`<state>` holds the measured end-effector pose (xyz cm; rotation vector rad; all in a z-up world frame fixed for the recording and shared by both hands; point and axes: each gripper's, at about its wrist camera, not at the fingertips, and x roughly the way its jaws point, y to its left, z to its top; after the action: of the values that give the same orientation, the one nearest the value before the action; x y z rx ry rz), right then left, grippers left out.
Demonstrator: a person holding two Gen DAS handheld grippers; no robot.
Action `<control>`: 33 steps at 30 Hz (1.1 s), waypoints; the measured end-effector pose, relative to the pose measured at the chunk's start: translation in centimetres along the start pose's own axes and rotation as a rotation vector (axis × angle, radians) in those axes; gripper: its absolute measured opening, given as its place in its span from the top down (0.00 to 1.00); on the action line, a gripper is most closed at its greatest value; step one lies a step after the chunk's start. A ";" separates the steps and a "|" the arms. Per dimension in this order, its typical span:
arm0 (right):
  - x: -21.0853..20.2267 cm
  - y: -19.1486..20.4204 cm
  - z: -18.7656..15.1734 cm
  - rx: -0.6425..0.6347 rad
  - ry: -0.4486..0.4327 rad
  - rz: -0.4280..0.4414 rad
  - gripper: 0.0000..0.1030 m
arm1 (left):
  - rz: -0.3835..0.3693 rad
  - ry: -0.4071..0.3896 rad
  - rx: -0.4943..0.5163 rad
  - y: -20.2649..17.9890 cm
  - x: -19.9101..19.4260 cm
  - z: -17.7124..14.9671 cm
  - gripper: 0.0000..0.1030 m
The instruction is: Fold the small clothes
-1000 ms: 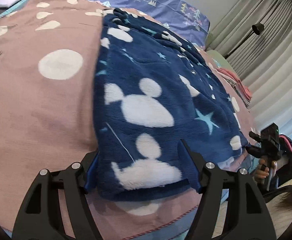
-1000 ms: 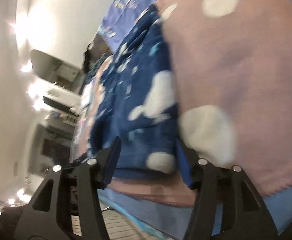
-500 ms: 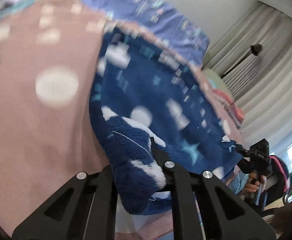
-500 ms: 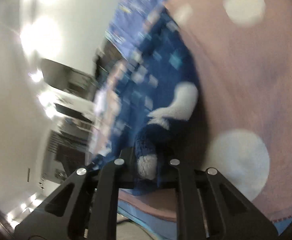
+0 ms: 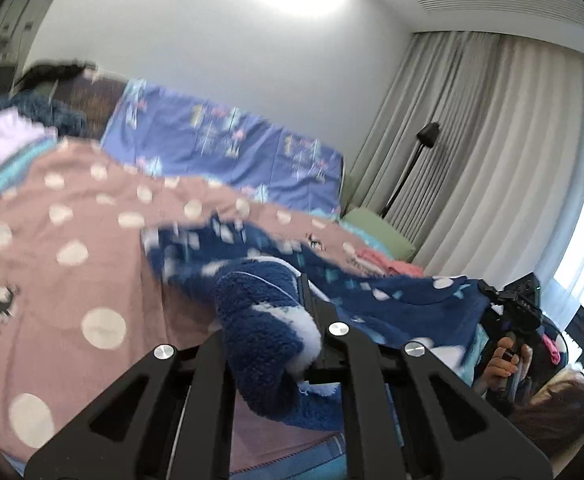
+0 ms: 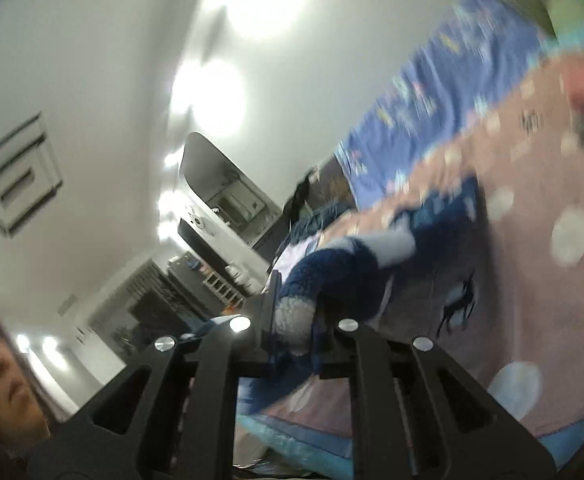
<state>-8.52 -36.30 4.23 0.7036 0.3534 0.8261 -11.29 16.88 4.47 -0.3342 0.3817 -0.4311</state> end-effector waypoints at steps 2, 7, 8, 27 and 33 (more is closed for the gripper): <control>-1.2 1.3 -0.2 -0.070 -0.028 -0.038 0.88 | 0.016 -0.032 0.059 -1.2 -1.1 0.1 0.90; 1.8 -4.0 -1.4 0.082 0.025 -0.109 0.87 | 0.035 0.046 -0.022 1.4 2.4 -1.1 0.88; 2.5 -5.0 -1.6 0.116 0.036 -0.117 0.87 | 0.044 0.077 -0.056 2.3 3.7 -1.4 0.88; 20.9 -15.7 10.2 0.138 0.122 -0.323 0.87 | 0.183 0.084 -0.065 10.7 20.5 8.3 0.85; 26.5 -21.4 11.8 0.170 0.147 -0.408 0.87 | 0.239 0.130 -0.120 15.7 28.3 9.4 0.85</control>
<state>26.49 -31.07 -2.62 0.6987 0.6817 0.4627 21.84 19.44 -1.44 -0.3733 0.5696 -0.1966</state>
